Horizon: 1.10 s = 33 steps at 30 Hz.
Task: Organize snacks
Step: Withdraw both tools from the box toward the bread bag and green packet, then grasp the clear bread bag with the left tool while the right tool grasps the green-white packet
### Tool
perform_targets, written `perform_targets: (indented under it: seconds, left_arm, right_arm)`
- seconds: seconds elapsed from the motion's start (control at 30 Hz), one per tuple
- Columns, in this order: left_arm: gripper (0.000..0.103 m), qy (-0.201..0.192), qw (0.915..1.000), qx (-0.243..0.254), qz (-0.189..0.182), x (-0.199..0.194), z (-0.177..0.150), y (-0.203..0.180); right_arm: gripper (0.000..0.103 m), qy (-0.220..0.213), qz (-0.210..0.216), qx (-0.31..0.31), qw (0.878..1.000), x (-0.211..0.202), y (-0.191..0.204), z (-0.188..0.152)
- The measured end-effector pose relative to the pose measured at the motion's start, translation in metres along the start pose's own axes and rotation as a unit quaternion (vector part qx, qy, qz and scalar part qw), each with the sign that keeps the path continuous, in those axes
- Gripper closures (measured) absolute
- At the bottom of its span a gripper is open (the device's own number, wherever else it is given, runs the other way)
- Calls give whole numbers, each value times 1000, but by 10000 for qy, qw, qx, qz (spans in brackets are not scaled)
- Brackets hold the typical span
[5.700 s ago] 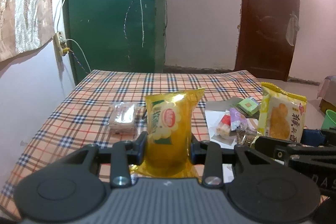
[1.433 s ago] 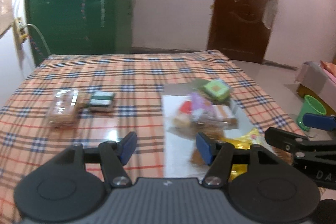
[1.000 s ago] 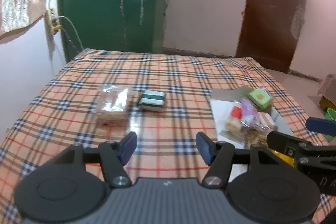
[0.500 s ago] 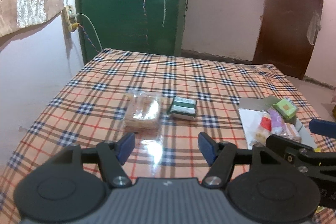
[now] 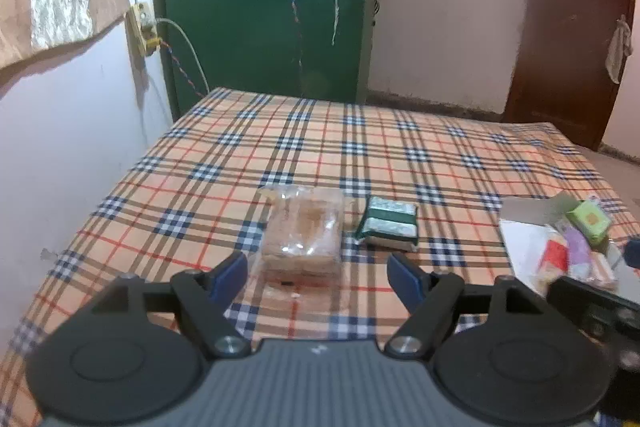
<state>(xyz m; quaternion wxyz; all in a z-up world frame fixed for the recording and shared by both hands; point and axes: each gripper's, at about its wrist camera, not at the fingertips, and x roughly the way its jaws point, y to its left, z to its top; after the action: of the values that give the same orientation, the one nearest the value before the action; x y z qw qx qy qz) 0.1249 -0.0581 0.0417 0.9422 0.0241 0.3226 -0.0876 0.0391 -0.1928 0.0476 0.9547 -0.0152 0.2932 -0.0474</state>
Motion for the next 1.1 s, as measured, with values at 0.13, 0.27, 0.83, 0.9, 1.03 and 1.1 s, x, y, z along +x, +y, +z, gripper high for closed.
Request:
perform_targets:
  seconds: [0.13,0.27,0.83,0.9,1.03,1.1]
  left_arm:
    - [21,88,9999,92,57,27,6,1]
    - [17,223,9996,136,126,56,10,-1]
    - [37,457,9986,-126,240,125,10,29]
    - [38,443,9983,-213,309,124,10,36]
    - [38,424,9976,-276,463,121,8,48]
    - [38,422,9973,-335,490,119,8,54]
  right_arm:
    - [0,80,-11,29,10000,13,-1,1]
    - [0,172,-13,80,9998,27,-2,2]
    - [0,601,158,388,9973,116,9,23]
    - [0,683,186,525,9961,133,13,27]
    - [0,823,185,755,9936,168,27,33]
    - [0,901,142,935,9914,187,32,35]
